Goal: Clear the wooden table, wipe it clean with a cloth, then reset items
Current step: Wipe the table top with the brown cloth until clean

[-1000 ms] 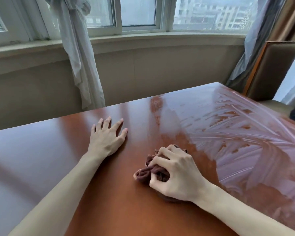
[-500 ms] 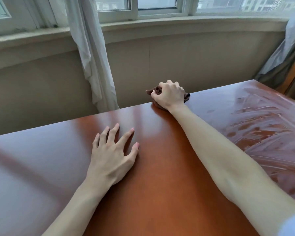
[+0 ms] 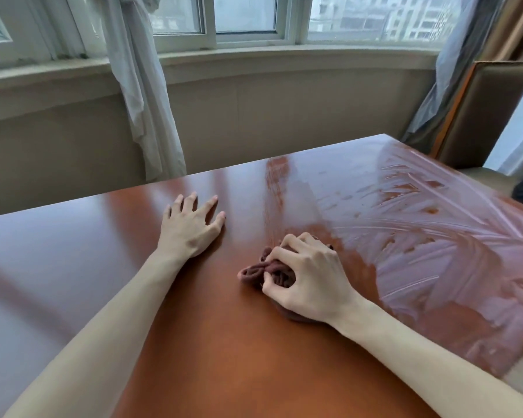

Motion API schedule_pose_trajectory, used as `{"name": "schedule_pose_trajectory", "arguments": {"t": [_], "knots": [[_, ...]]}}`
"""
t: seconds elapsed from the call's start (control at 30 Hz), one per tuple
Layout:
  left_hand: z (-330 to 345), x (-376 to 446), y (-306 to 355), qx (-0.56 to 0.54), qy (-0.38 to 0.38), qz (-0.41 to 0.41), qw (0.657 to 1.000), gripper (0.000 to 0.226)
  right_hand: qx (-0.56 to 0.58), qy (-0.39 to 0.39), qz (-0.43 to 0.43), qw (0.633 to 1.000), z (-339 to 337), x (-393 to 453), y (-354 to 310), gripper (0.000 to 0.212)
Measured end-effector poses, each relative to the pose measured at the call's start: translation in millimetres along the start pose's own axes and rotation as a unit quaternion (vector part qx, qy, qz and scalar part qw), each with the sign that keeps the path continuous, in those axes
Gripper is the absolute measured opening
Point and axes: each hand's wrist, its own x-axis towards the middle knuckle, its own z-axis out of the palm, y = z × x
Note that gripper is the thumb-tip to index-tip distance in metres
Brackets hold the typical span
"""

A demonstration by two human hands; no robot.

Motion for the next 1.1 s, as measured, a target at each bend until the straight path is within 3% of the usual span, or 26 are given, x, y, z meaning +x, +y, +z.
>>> {"name": "schedule_pose_trajectory", "arguments": {"t": [0.37,0.47,0.63,0.93,1.1], "knots": [[8.3,5.5,-3.6,-0.001,0.02,-0.007,1.0,0.068,-0.057,-0.006,0.142,0.988,122.2,265.9,117.3,0.034],[8.0,6.5,-3.1,-0.002,0.022,-0.011,1.0,0.07,-0.067,-0.011,0.175,0.982,136.9,304.9,129.5,0.038],[3.0,3.9,-2.0,-0.006,0.004,-0.015,1.0,0.073,-0.045,-0.004,0.159,0.986,112.2,251.6,107.5,0.031],[0.4,-0.1,-1.4,0.007,-0.012,0.003,1.0,0.07,-0.024,0.005,0.06,0.998,2.1,7.0,13.7,0.026],[3.4,1.8,-3.0,0.001,-0.002,0.009,1.0,0.064,-0.037,-0.002,0.055,0.998,11.2,34.6,25.7,0.029]]}}
